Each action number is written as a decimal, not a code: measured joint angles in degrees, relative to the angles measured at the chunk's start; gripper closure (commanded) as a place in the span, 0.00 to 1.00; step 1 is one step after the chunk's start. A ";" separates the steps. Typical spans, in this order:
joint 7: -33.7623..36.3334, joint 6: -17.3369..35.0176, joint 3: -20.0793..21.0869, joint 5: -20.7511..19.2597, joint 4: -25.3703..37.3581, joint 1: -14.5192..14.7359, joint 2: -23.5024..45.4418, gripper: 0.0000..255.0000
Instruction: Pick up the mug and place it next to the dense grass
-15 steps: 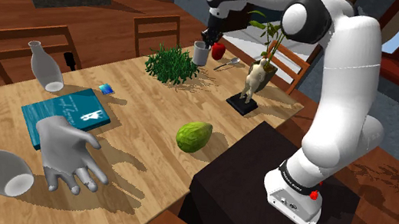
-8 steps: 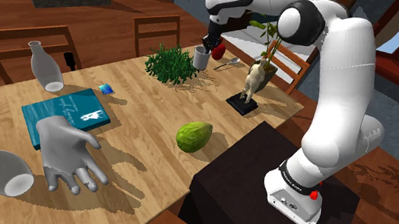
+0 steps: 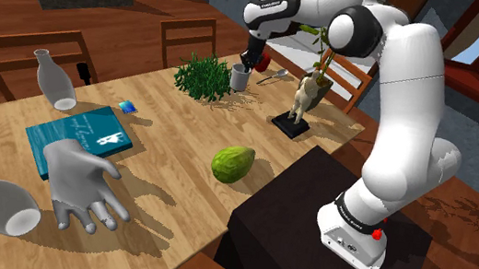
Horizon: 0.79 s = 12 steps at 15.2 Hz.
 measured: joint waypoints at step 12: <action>-0.51 6.11 0.19 0.29 -1.29 -0.02 4.82 1.00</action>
